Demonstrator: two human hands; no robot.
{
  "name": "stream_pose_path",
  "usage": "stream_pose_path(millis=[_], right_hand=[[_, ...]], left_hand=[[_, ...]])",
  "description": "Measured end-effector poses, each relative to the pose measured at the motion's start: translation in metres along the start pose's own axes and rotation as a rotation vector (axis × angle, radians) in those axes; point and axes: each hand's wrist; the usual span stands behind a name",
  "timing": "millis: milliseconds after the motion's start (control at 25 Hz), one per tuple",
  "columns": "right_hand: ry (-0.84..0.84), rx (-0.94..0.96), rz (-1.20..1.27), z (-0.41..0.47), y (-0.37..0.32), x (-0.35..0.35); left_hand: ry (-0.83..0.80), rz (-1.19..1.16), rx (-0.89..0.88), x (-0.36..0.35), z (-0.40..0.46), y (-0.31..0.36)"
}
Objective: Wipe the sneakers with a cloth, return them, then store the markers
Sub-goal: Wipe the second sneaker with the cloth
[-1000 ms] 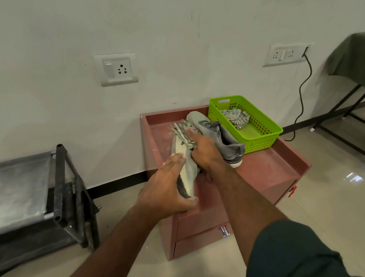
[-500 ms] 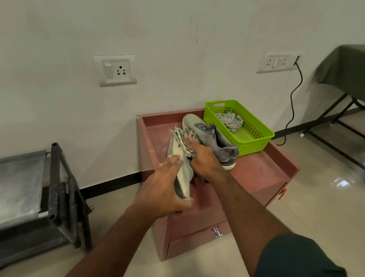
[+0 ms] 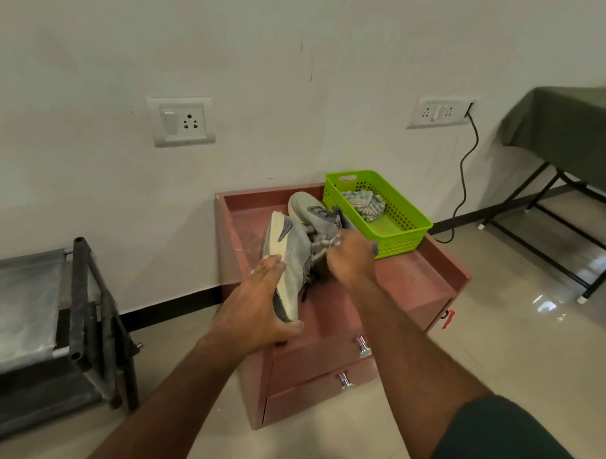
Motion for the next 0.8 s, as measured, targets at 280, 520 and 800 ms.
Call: stream_pose_path(millis=[280,520,800], right_hand=[[-0.33,0.34,0.219,-0.052,0.005,-0.025],[-0.306,0.684,0.037,-0.081,0.046,-0.022],[-0.315,0.828,-0.473,-0.001,0.027,-0.03]], left_hand=[[-0.003,-0.04,0.003,0.003,0.005,-0.003],[0.017,-0.063,-0.039,-0.007,0.004,0.0],[0.033,-0.03,-0.02,-0.002,0.006,0.004]])
Point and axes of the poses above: each hand's wrist, its own z-axis towards the middle knuckle, its own x-axis out of the back of the hand, y = z × x
